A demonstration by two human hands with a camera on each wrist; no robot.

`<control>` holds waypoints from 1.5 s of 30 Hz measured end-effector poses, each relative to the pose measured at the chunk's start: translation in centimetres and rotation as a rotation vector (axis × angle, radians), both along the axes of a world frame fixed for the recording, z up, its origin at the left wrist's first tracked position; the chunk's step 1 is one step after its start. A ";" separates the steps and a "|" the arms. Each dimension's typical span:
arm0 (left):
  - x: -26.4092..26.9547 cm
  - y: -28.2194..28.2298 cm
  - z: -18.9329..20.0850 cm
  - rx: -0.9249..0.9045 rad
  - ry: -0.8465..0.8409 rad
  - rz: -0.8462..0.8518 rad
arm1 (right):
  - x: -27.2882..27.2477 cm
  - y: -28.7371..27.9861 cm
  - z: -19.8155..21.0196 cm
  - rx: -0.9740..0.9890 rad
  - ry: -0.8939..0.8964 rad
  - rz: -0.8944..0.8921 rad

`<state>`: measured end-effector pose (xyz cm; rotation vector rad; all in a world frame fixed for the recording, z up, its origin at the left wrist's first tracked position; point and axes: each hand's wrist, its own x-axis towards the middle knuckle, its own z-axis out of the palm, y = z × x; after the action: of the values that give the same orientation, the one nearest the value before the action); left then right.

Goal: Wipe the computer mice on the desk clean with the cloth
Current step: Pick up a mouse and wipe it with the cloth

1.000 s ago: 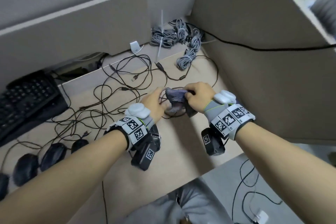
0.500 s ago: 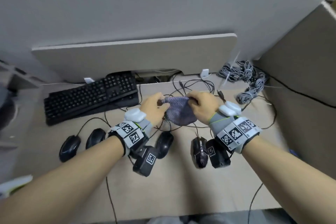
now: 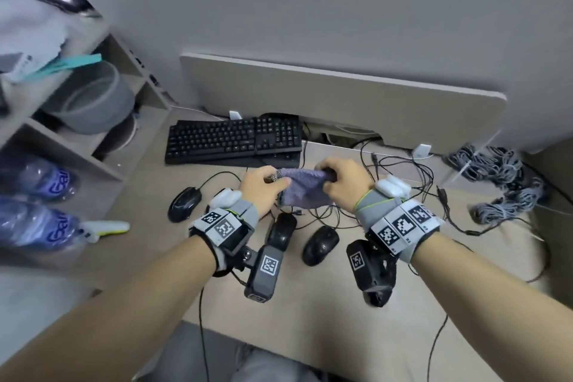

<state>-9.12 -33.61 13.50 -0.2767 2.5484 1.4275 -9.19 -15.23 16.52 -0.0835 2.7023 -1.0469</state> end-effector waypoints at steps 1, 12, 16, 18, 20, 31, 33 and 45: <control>-0.1 -1.2 0.2 0.038 -0.002 0.021 | -0.1 -1.1 -0.1 0.022 -0.016 0.022; -3.3 -16.3 -2.1 0.219 -0.056 0.074 | -5.0 -16.8 -4.2 -0.343 -0.178 -0.201; -4.2 -20.7 -3.5 0.349 -0.137 0.161 | -4.9 -22.3 -5.2 -0.581 -0.357 -0.285; -4.7 -22.5 -4.3 0.376 -0.154 0.194 | -4.6 -24.5 -6.2 -0.608 -0.430 -0.286; -5.0 -24.1 -5.3 0.346 -0.148 0.180 | -4.5 -26.1 -7.1 -0.588 -0.485 -0.289; -4.5 -31.6 -12.0 -0.161 -0.299 0.116 | -7.3 -27.3 -11.2 -0.441 -0.470 -0.407; -4.6 -31.5 -13.5 -0.251 -0.319 0.056 | -7.8 -27.1 -12.1 -0.450 -0.456 -0.449; -4.6 -29.2 -17.4 -0.567 -0.371 -0.130 | -7.7 -25.4 -13.8 -0.518 -0.453 -0.505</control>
<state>-13.67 -62.76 -3.93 -0.4069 2.5327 0.5191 -16.86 -40.68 2.67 0.6892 2.0282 -1.6462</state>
